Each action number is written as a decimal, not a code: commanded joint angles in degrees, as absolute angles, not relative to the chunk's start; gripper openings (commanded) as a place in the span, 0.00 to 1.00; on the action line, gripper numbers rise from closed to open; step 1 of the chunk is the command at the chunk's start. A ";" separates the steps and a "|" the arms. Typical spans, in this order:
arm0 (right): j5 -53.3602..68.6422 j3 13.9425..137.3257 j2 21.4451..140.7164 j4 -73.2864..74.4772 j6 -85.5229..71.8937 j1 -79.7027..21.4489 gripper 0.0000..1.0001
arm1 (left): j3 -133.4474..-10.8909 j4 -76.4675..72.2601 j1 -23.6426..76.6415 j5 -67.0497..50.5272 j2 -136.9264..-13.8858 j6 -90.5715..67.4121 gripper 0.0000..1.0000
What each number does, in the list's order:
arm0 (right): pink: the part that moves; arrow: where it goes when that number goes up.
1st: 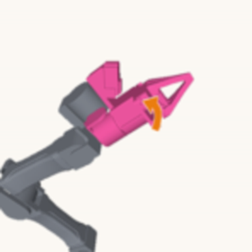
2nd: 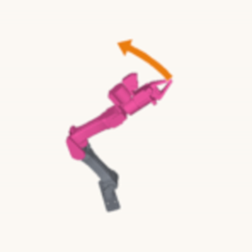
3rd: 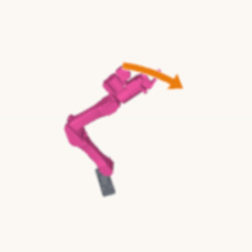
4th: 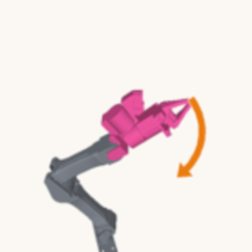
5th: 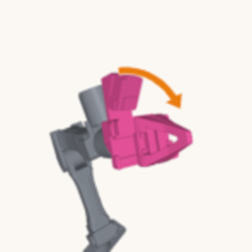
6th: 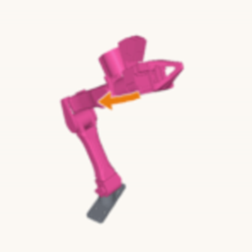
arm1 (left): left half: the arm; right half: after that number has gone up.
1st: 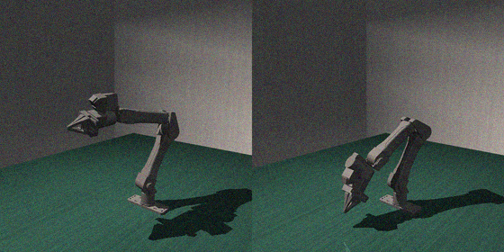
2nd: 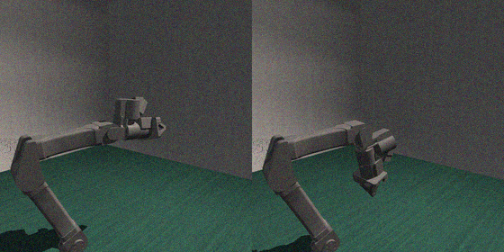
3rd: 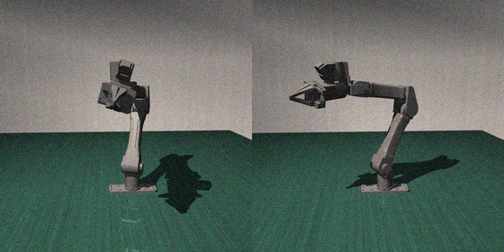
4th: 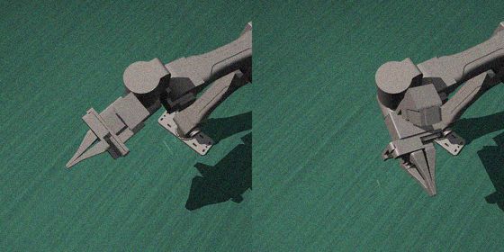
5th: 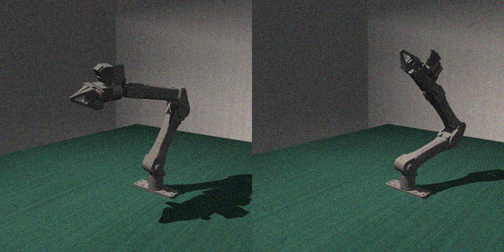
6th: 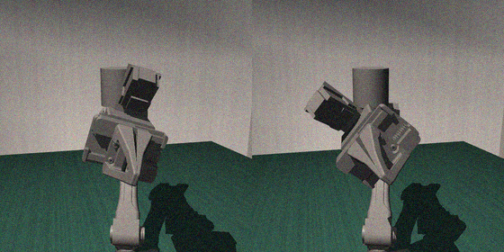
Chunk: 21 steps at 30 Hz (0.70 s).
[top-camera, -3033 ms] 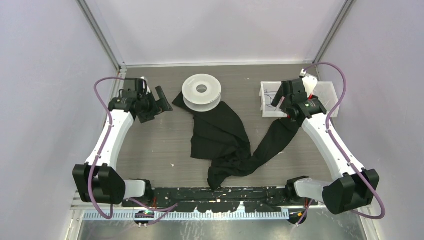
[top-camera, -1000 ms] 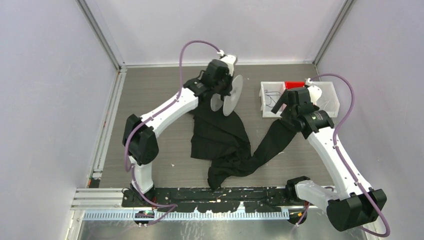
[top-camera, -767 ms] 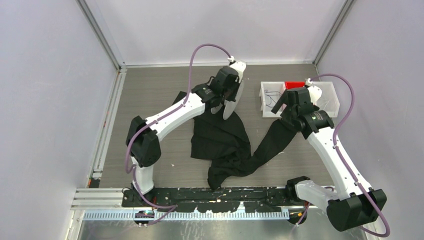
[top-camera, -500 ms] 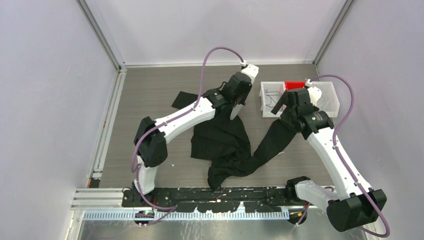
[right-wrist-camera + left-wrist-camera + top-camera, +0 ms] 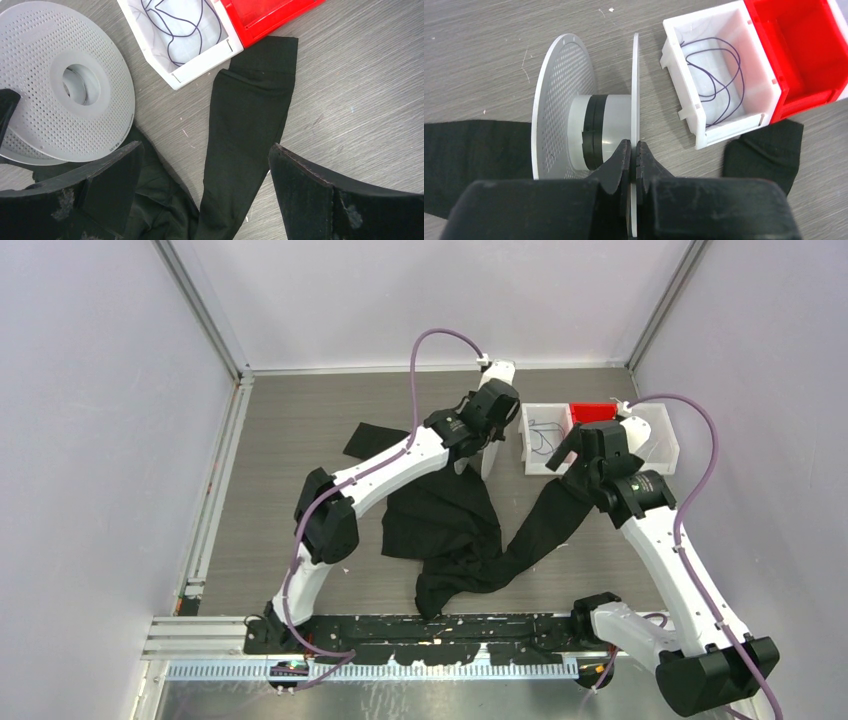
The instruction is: Wrap the cables
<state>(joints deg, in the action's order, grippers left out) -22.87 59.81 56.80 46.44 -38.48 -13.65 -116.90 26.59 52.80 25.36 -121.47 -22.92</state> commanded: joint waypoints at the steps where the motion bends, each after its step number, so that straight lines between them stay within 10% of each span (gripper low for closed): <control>1: -23.42 59.62 55.58 46.79 -39.77 -13.69 1.00 | -124.33 29.42 54.14 31.61 -122.51 -29.77 0.00; 13: -23.03 59.04 55.56 46.52 -40.16 -13.67 1.00 | -123.48 34.40 55.96 29.65 -123.91 -35.16 0.01; 21: -22.58 59.01 56.35 45.71 -40.56 -13.67 1.00 | -124.19 36.53 56.07 26.41 -121.84 -32.50 0.27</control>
